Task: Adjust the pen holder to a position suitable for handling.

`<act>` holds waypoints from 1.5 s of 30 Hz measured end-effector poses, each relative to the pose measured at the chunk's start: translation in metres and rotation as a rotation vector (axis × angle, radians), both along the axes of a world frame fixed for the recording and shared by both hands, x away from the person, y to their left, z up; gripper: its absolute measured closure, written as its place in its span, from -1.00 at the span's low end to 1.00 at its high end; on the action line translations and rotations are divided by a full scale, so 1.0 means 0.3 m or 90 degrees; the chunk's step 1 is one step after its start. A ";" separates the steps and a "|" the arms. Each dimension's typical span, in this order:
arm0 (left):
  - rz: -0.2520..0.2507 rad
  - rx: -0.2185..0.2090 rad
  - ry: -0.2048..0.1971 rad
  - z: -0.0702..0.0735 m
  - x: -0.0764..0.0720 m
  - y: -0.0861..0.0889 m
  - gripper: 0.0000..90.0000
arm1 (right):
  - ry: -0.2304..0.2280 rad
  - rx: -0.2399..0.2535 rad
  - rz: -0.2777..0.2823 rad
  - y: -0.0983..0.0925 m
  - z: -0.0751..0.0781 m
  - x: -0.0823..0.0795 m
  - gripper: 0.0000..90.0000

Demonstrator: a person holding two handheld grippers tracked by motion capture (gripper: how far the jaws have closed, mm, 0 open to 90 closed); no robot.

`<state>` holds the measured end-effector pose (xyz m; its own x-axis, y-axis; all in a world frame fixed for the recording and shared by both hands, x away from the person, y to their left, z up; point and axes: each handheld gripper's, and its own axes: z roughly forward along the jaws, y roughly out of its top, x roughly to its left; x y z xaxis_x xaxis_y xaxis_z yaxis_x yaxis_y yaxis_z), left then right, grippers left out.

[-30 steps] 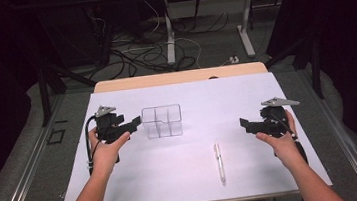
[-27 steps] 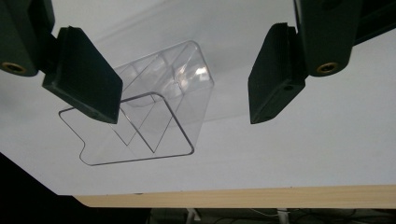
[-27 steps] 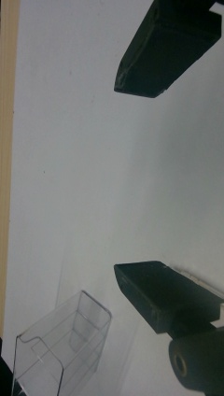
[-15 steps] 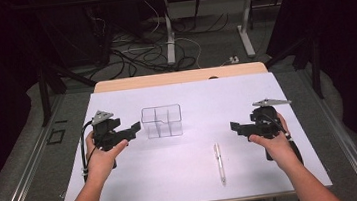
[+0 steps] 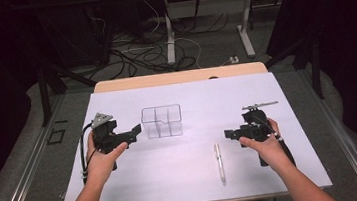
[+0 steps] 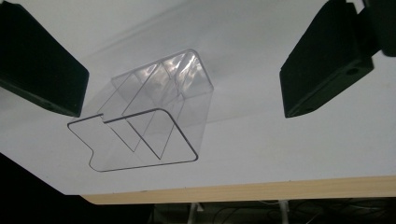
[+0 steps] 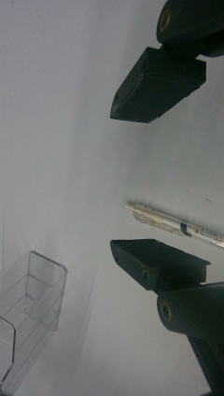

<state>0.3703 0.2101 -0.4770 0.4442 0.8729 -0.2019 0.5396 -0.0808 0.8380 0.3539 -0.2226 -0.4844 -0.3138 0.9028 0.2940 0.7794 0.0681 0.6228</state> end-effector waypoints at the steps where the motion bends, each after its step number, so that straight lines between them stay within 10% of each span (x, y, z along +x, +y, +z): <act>1: 0.000 -0.001 -0.002 -0.002 0.001 -0.002 -0.99 | 0.003 0.003 0.001 0.001 -0.001 -0.001 -0.32; 33: -0.021 0.004 -0.011 -0.013 -0.005 -0.026 -0.99 | 0.124 0.025 -0.039 0.006 -0.068 -0.003 0.26; 45: -0.015 0.005 -0.010 -0.015 -0.003 -0.014 -0.99 | 0.213 0.050 -0.052 0.024 -0.112 0.003 0.44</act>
